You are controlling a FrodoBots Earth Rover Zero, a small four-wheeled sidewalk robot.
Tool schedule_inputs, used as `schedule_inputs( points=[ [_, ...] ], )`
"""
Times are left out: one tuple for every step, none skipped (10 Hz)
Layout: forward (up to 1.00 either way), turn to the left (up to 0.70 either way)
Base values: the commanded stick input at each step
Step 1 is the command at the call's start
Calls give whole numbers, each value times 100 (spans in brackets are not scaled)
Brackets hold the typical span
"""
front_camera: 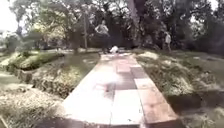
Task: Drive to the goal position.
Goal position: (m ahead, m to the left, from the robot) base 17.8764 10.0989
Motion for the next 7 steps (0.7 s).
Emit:
schedule_inputs(
  points=[
    [70, -32],
    [70, 0],
    [70, 0],
    [70, 0],
    [70, 0],
    [70, 0],
    [70, 0]
  ],
)
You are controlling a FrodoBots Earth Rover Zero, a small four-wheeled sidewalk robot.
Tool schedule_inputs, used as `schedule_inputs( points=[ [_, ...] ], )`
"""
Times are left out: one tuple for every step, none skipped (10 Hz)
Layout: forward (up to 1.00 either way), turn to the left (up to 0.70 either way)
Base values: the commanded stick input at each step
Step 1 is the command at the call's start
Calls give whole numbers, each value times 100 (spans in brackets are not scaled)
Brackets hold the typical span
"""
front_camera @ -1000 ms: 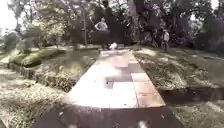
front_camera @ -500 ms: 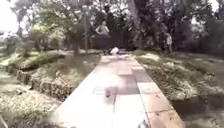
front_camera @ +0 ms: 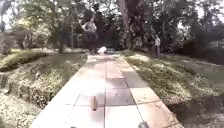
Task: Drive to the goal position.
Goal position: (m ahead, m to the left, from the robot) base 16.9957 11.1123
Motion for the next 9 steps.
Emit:
schedule_inputs(
  points=[
    [70, 0],
    [70, 0],
    [70, 0],
    [70, 0],
    [70, 0],
    [70, 0],
    [70, 0],
    [70, 0],
    [70, 0]
  ],
)
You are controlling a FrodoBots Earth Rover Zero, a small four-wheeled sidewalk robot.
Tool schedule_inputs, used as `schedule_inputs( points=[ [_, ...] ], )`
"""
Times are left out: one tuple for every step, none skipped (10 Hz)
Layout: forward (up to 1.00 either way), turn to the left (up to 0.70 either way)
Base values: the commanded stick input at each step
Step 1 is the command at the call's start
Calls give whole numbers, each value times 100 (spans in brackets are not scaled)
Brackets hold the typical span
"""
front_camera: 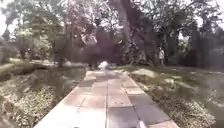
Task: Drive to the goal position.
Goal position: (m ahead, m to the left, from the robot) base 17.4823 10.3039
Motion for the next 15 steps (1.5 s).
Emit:
schedule_inputs(
  points=[
    [70, 0],
    [70, 0],
    [70, 0],
    [70, 0],
    [70, 0],
    [70, 0],
    [70, 0],
    [70, 0],
    [70, 0],
    [70, 0],
    [70, 0],
    [70, 0],
    [70, 0],
    [70, 0],
    [70, 0]
  ],
)
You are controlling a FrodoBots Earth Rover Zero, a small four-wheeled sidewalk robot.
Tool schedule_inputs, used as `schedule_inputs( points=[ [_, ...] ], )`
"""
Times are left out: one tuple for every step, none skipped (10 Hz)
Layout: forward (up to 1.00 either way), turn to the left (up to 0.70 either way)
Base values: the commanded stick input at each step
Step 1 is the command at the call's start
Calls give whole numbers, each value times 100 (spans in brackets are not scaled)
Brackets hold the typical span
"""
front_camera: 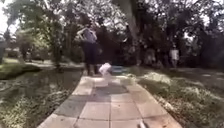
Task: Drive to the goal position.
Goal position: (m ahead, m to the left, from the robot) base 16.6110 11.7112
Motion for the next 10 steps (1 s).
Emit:
schedule_inputs(
  points=[
    [70, 0],
    [70, 0],
    [70, 0],
    [70, 9],
    [70, 31],
    [70, 22],
    [70, 2],
    [70, 0],
    [70, 0],
    [70, 0]
  ],
)
